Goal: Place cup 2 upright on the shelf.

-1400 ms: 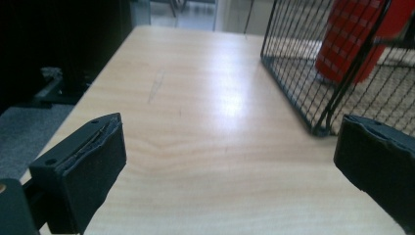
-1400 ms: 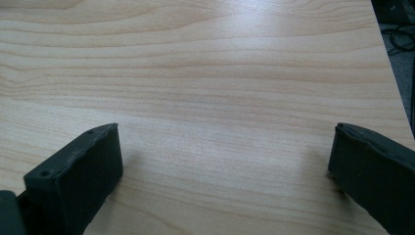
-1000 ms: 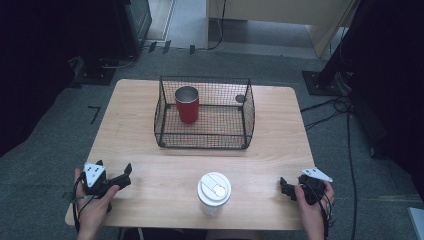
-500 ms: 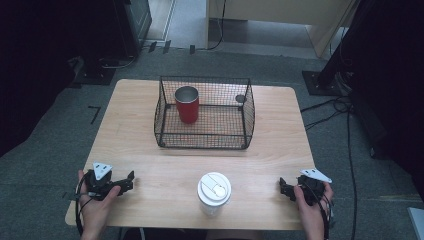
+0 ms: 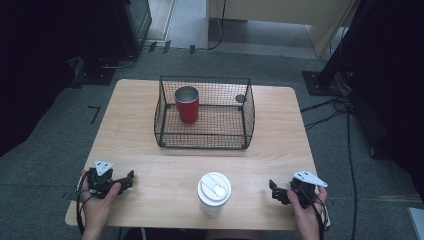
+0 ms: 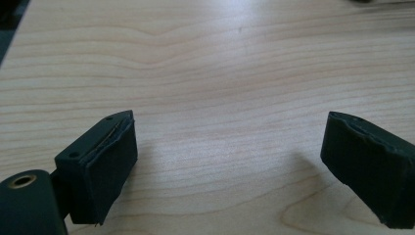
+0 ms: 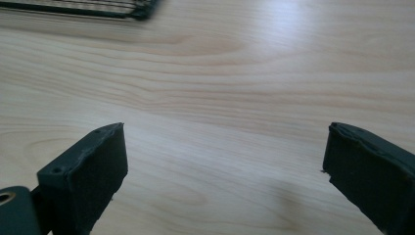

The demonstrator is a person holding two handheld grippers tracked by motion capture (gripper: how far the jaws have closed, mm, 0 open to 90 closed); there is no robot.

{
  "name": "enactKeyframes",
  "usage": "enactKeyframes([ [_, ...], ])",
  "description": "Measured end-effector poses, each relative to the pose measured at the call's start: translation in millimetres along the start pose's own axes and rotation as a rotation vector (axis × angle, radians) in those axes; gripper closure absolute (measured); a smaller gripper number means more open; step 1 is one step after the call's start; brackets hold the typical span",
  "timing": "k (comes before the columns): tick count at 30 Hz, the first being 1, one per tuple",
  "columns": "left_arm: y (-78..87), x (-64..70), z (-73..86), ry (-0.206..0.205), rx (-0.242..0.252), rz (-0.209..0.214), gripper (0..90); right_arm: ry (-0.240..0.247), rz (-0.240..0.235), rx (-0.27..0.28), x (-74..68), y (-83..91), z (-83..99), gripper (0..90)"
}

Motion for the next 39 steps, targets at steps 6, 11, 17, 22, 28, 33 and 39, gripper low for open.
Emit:
enactKeyframes([
  [6,-1.8,0.7,1.3,-0.022,-0.022,-0.026,5.2,0.068,-0.077,0.032,-26.1,9.5,-7.2,1.1],
  [11,-2.3,1.2,1.5,-0.024,-0.027,-0.023,2.2,0.1,-0.126,0.037,-43.9,15.6,-8.9,0.9],
  [17,-2.3,1.2,1.5,-0.024,-0.027,-0.023,2.2,0.132,-0.189,0.052,-66.2,24.4,-10.7,0.9],
  [22,-2.3,1.2,1.5,-0.024,-0.027,-0.023,2.2,0.171,-0.248,0.063,-87.9,29.9,-13.7,0.9],
  [28,-2.3,1.2,1.5,-0.024,-0.027,-0.023,2.2,0.213,-0.317,0.079,-111.9,36.8,-15.4,0.9],
  [33,-2.3,1.2,1.5,-0.025,-0.027,-0.023,2.2,0.238,-0.383,0.086,-127.2,42.5,-15.6,0.9],
  [39,-2.3,1.2,1.5,-0.024,-0.027,-0.023,2.2,0.267,-0.471,0.083,-144.0,46.8,-14.4,1.0],
])
Point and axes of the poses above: each handheld gripper's, and its own axes: y roughly backward along the jaws, z roughly out of its underside, x roughly to its right, the point moved 9 cm from there along -y, roughly forward along the jaws, and after that the axes turned 2 degrees about z, right-handed, at the moved point
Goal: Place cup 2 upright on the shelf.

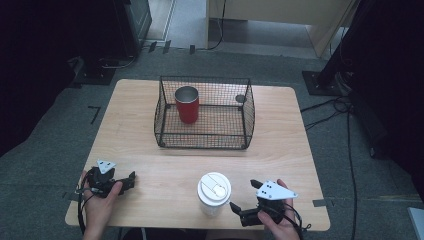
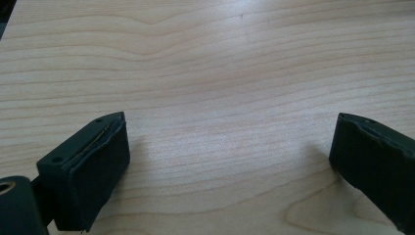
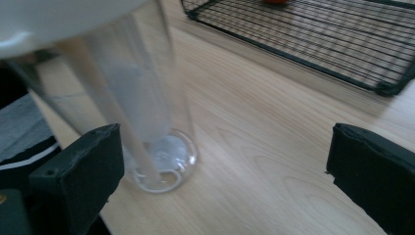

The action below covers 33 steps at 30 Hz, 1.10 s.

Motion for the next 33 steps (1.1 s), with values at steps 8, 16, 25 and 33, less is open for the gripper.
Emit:
enactKeyframes([
  [8,0.0,0.0,0.0,0.0,0.0,0.0,2.2,0.033,-0.058,0.005,-14.9,-3.3,-6.1,1.0],
  [16,0.0,-0.1,0.0,-0.001,0.0,0.0,2.2,0.069,-0.104,0.013,-29.1,-8.2,-14.1,1.0],
  [25,0.0,0.2,0.0,-0.004,-0.001,0.002,2.2,0.079,-0.157,0.037,-44.0,-17.6,-24.0,1.0],
  [33,0.2,0.3,0.1,-0.009,-0.003,0.005,2.2,0.08,-0.177,0.078,-55.1,-23.2,-35.2,1.3],
])
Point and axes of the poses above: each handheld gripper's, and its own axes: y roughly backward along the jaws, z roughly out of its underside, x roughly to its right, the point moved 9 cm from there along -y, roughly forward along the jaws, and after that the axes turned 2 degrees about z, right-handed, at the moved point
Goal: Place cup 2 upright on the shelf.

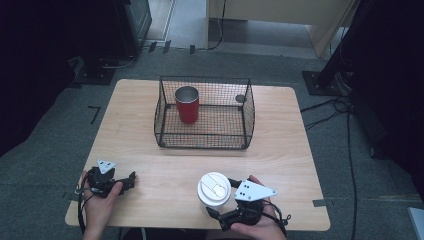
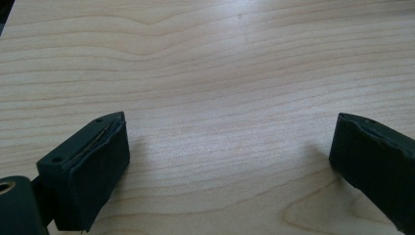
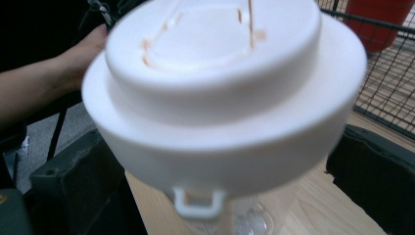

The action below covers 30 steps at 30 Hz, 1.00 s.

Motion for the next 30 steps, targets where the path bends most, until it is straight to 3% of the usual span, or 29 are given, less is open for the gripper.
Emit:
enactKeyframes([
  [17,-0.1,0.1,0.0,-0.001,0.0,0.0,2.2,0.043,0.041,0.041,-7.4,-12.7,-9.5,8.9],
  [25,0.0,0.4,0.0,-0.004,-0.001,0.003,2.2,0.018,0.048,0.056,-9.0,-18.6,-10.6,8.3],
  [30,-0.2,1.2,-0.1,-0.003,0.002,0.006,2.2,0.034,0.059,0.069,-10.9,-21.3,-11.7,9.1],
])
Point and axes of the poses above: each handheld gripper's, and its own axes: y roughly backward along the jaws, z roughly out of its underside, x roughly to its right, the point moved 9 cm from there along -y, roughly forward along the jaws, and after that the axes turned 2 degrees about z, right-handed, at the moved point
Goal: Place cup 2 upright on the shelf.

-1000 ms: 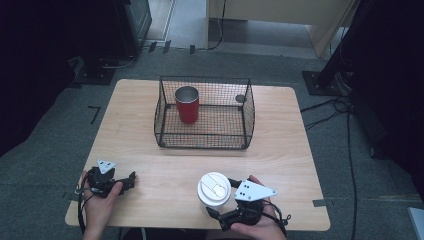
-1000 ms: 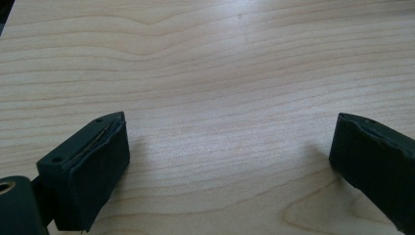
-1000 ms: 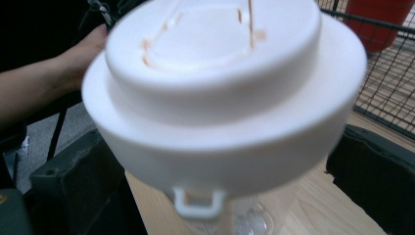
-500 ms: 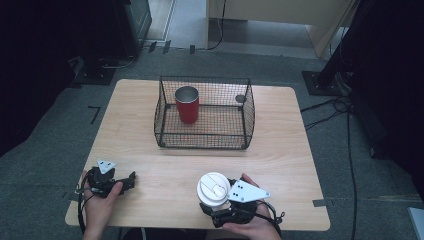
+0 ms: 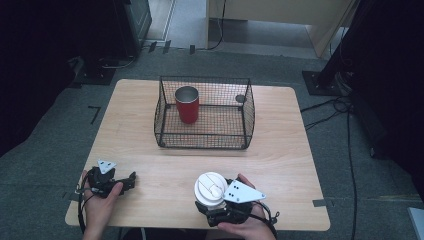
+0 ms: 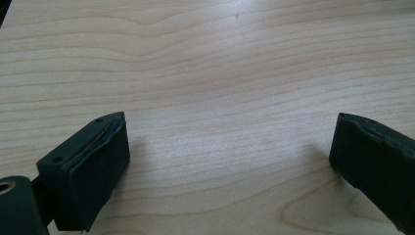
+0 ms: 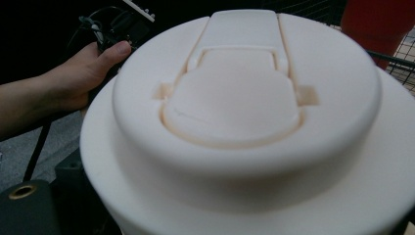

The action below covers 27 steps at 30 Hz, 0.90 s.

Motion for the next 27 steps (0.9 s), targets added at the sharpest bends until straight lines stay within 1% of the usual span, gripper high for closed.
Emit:
enactKeyframes([
  [4,0.0,0.1,0.0,-0.002,0.0,0.001,2.2,0.013,0.007,0.009,-1.3,-0.7,-0.2,9.7],
  [5,0.1,0.1,0.1,-0.003,-0.001,0.002,2.3,0.008,0.012,0.01,-1.0,-0.8,-0.3,9.7],
  [6,0.1,0.1,0.1,-0.004,-0.001,0.002,2.3,-0.013,0.018,0.015,0.9,-1.0,-0.6,9.9],
  [8,0.1,0.2,0.1,-0.004,-0.002,0.002,2.2,-0.018,0.016,0.022,1.8,-1.2,-0.9,10.0],
  [13,0.0,0.4,0.0,-0.007,-0.001,0.004,2.2,-0.025,0.032,0.05,5.9,-0.5,-2.9,10.8],
  [21,0.0,0.8,0.0,-0.008,0.0,0.006,2.3,-0.029,0.051,0.068,11.3,1.2,-3.9,11.6],
  [22,0.0,0.8,0.0,-0.008,0.0,0.006,2.3,-0.032,0.054,0.07,12.1,1.5,-3.8,12.3],
  [23,0.0,0.8,0.0,-0.008,0.0,0.006,2.3,-0.028,0.069,0.071,14.0,1.9,-3.5,16.3],
  [24,0.0,0.9,0.0,-0.008,0.0,0.007,2.3,-0.037,0.068,0.082,15.4,2.3,-3.7,16.3],
  [27,0.0,0.9,0.0,-0.009,0.0,0.007,2.3,-0.021,0.072,0.092,17.8,3.1,-2.5,16.2],
])
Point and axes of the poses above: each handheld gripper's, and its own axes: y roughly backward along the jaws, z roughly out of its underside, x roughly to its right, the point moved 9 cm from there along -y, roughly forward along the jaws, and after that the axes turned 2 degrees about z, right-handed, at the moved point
